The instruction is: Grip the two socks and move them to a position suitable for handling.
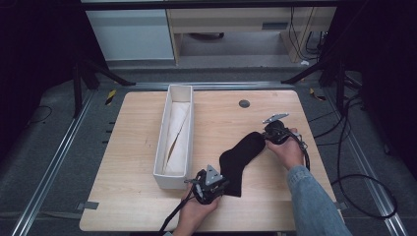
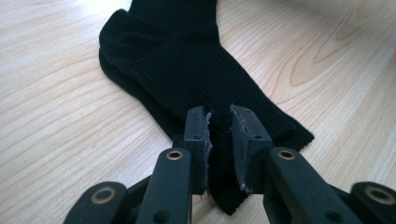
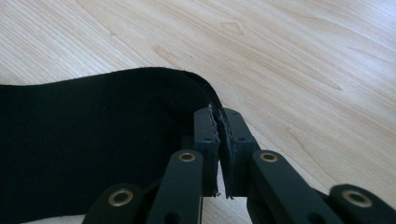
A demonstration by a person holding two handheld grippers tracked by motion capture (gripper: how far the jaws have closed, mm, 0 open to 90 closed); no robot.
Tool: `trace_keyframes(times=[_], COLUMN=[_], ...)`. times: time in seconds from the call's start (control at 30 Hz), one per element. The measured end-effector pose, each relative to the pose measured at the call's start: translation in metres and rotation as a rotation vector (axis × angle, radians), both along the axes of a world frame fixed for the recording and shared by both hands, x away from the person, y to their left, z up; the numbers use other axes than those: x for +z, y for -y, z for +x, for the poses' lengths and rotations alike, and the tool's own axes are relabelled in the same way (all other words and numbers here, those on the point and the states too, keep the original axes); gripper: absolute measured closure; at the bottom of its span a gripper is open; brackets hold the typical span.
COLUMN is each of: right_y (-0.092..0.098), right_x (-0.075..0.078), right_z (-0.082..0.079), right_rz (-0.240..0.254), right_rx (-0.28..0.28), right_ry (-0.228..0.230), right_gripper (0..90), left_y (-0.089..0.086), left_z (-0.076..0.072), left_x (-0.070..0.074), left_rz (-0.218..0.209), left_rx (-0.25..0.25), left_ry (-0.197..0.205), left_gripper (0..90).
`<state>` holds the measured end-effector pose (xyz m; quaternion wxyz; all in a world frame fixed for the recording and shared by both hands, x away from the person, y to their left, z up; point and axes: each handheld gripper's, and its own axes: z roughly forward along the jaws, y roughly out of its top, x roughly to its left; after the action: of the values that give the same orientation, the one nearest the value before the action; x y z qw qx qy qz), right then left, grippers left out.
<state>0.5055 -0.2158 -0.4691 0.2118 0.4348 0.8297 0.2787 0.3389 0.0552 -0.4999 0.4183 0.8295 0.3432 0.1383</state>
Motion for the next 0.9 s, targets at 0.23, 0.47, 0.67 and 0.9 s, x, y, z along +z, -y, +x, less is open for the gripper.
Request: trace_keyframes(times=[0.23, 0.47, 0.67, 0.9], right_y=[-0.004, -0.003, 0.003, 0.009], right_x=[-0.007, -0.01, -0.01, -0.009], right_z=[0.004, 0.007, 0.006, 0.004], right_rz=[-0.026, -0.062, -0.084, -0.088], right_rx=[0.001, -0.01, -0.013, -0.014], right_ry=[-0.015, -0.016, -0.018, -0.021], right_gripper=[86.9, 88.3, 88.4, 88.5], left_y=[-0.001, 0.0, 0.011, 0.031], left_z=[0.001, 0.0, -0.009, -0.021], left_x=[-0.003, -0.004, -0.005, -0.006], left_rz=[0.01, 0.004, -0.021, -0.025], left_rx=[-0.002, -0.014, -0.046, -0.086], left_ry=[-0.007, -0.025, -0.049, -0.052], left_gripper=[76.4, 76.5, 76.7, 76.7])
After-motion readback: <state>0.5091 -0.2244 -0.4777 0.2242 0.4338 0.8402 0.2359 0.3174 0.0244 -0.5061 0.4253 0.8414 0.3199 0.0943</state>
